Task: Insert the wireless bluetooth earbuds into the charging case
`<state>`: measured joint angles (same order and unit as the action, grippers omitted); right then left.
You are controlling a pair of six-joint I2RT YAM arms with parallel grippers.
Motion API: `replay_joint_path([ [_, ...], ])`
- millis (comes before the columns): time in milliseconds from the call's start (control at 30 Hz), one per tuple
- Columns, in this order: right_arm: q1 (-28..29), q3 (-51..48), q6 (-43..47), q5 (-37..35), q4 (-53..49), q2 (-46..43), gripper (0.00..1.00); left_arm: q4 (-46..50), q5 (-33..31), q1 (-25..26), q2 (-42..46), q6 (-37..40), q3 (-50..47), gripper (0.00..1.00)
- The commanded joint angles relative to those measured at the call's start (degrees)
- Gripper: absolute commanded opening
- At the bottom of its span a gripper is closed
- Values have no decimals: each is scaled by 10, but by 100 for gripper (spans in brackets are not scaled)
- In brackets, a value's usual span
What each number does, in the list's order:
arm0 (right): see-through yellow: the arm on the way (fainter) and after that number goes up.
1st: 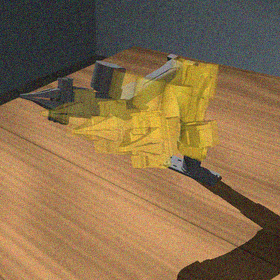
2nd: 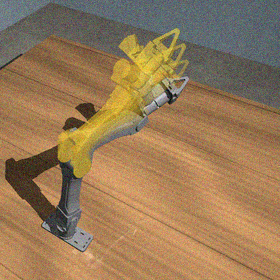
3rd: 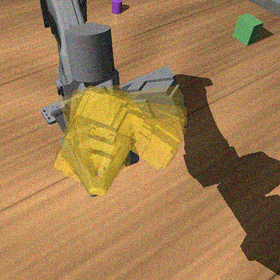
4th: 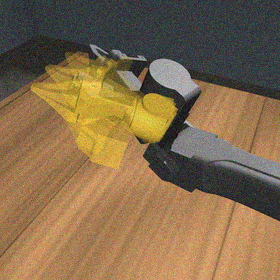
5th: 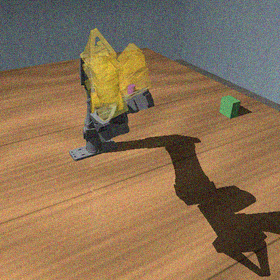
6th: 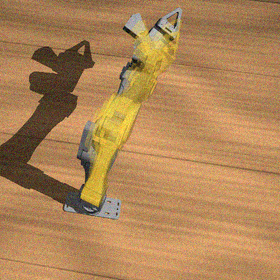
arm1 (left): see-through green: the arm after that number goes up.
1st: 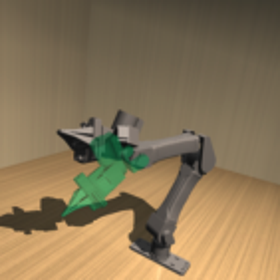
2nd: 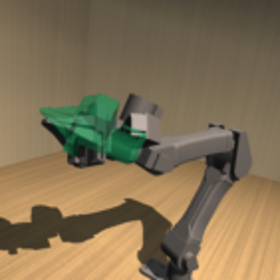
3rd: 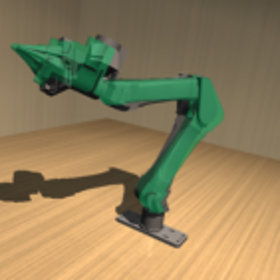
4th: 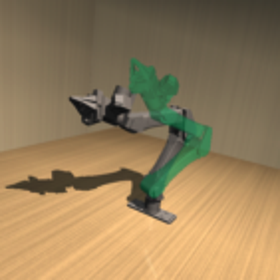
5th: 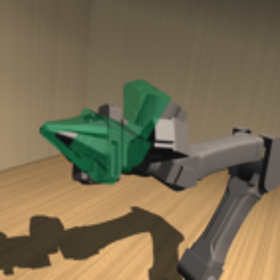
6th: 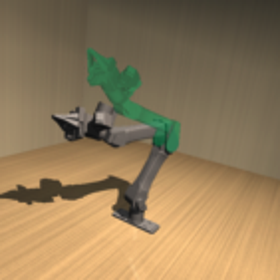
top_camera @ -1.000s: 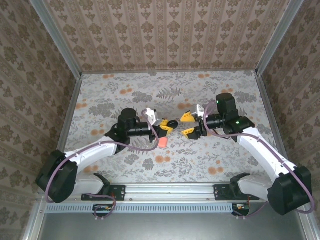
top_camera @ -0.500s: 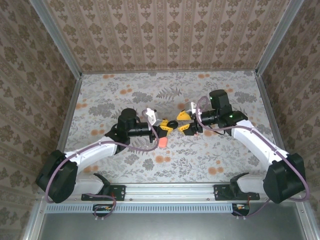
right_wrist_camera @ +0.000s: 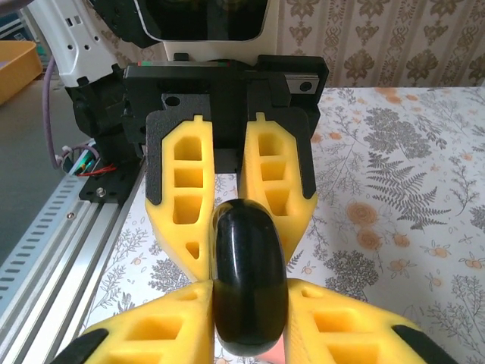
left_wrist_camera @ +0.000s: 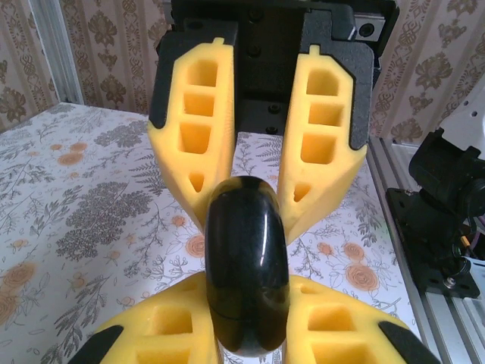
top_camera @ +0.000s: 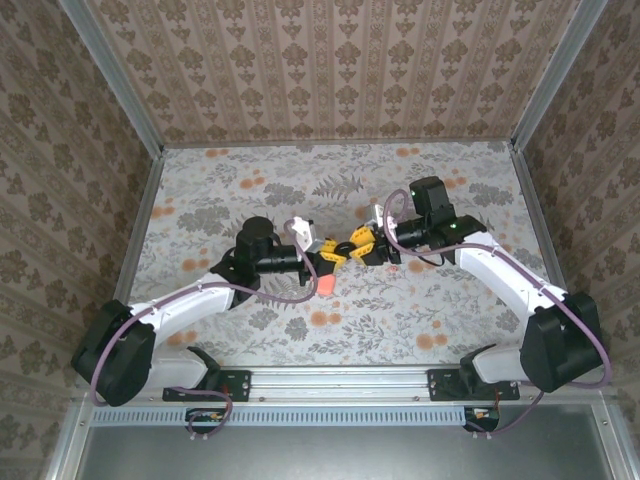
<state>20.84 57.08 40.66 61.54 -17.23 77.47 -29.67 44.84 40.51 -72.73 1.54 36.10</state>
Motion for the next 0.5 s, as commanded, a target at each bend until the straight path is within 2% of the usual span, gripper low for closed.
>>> replay_joint_path([
  [0, 4, 14, 24, 15, -24, 4, 17, -10, 2, 2, 7, 6, 23, 11],
  [133, 2, 17, 31, 10, -34, 1, 15, -10, -4, 4, 7, 6, 19, 20],
  [233, -4, 22, 39, 12, -58, 1, 15, -8, -13, 3, 7, 7, 15, 34],
  [267, -9, 23, 42, 12, -68, 1, 15, -6, -19, 3, 7, 7, 14, 43],
  [333, -19, 26, 50, 11, -96, 1, 15, 4, -37, 3, 5, 4, 15, 79],
  [400, -34, 29, 51, -2, -126, 0, 15, 14, -46, 3, 1, 4, 15, 89],
  [433, -43, 30, 51, -12, -147, 0, 15, 13, -52, 2, 0, 4, 13, 98],
  [467, -50, 32, 50, -23, -166, -1, 15, 10, -59, 2, 0, 2, 10, 100],
])
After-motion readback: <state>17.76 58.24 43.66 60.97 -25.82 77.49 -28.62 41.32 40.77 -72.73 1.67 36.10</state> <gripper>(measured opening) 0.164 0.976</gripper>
